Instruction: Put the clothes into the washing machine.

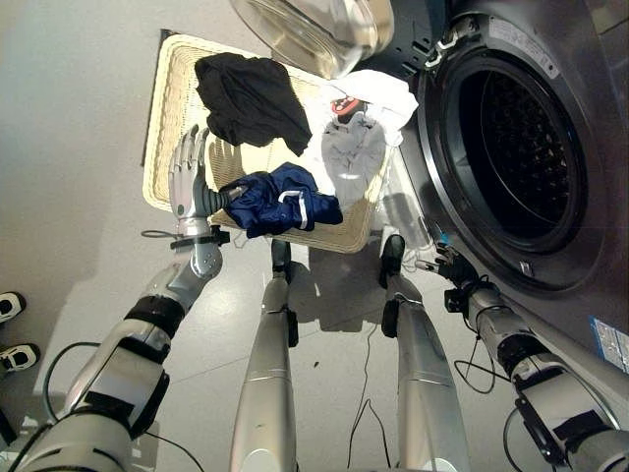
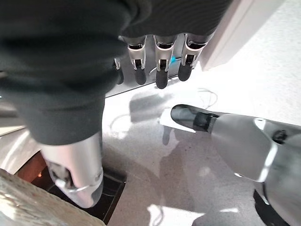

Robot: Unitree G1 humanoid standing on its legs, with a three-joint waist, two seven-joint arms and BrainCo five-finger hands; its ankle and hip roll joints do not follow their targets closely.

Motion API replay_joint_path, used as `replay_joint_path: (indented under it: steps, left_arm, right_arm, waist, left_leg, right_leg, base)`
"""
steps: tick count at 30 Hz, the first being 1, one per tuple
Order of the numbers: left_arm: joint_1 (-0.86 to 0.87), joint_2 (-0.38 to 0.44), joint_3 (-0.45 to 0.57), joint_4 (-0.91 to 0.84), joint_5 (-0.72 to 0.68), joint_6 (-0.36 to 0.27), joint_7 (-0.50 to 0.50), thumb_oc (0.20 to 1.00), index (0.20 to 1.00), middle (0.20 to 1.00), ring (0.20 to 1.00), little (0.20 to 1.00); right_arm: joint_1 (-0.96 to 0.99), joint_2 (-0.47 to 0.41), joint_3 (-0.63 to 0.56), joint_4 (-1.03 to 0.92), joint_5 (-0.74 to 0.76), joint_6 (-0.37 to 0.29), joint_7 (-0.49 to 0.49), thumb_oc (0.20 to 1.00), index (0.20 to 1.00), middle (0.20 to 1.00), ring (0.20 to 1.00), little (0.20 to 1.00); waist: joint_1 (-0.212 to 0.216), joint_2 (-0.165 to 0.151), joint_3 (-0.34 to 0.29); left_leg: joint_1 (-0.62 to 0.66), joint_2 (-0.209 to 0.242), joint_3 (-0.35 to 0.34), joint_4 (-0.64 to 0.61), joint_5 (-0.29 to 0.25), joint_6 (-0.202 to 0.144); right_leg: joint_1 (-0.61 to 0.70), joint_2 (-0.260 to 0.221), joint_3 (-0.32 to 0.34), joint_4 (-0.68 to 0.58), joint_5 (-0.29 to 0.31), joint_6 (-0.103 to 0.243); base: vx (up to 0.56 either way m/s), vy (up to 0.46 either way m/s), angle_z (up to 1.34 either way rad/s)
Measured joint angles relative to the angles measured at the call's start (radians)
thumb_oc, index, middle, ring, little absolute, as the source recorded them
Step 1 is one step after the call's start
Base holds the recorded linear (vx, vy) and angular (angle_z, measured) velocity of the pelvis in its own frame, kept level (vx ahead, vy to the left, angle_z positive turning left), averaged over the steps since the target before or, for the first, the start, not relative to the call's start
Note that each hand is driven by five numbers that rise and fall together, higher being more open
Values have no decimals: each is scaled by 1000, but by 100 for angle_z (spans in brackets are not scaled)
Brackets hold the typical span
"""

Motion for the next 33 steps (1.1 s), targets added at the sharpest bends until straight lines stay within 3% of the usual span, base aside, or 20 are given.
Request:
replay_joint_path:
  steps: [16,33]
  left_arm:
    - [-210,42,-73,146,18,78,13,1000,1000,1000,1000,1000]
    - [-358,101,-75,250,-99,155,6,1000,1000,1000,1000,1000]
  right_arm:
    - [-42,-42,64,-65,38,-2,7,1000,1000,1000,1000,1000]
    - [-92,-67,96,-67,75,-20,7,1000,1000,1000,1000,1000]
  waist:
    - [-55,-12,-1]
    - [-81,-47,-2]
  left_leg:
    - [-96,1,0,26,-5,-11]
    - [-148,6,-3,31,-7,-16]
  right_leg:
    - [-109,7,20,33,1,-11]
    - [-166,14,25,41,2,-16]
  base:
    - [-3,10,-1]
    - [-3,5,-1]
